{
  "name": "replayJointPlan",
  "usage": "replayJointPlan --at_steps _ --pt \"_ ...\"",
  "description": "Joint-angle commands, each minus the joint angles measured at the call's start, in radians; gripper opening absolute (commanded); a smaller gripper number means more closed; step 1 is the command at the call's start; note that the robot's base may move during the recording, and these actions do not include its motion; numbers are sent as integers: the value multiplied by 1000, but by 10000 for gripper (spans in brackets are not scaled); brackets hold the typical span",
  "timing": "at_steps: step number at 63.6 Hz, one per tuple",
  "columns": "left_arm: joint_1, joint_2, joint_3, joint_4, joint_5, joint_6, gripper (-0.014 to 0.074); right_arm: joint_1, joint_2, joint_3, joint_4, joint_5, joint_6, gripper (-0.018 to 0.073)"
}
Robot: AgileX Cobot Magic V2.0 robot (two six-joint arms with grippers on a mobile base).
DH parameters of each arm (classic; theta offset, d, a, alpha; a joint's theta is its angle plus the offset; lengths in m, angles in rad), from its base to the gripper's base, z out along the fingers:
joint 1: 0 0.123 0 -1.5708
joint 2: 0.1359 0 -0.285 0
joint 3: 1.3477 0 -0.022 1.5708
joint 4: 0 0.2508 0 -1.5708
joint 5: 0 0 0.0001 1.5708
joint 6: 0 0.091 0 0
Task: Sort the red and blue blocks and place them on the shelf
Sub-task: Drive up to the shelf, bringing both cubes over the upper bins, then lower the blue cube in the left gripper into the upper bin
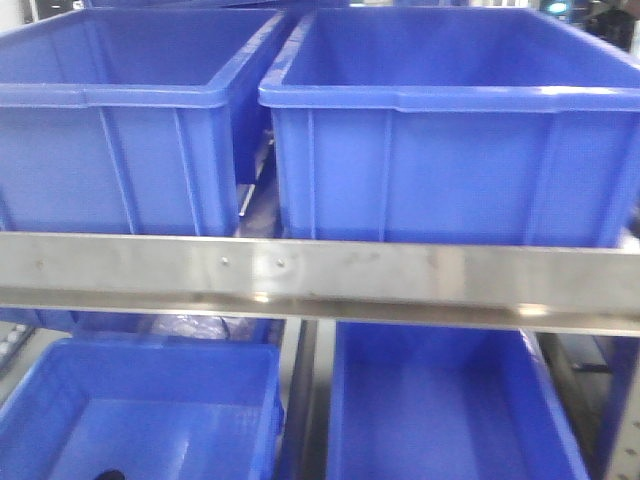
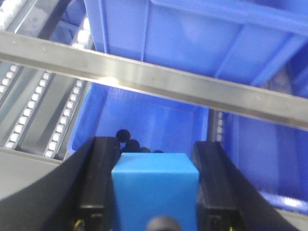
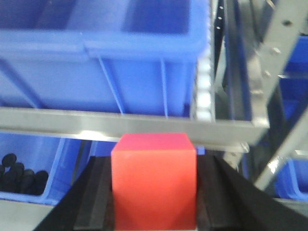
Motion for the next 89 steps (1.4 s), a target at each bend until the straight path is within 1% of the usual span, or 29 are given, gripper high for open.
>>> replayJointPlan --at_steps 1,89 --pt "2 6 -28 14 -69 -3 125 -4 -7 -28 -9 -79 -7 57" --pt "2 6 -28 14 -69 -3 125 -4 -7 -28 -9 -79 -7 57"
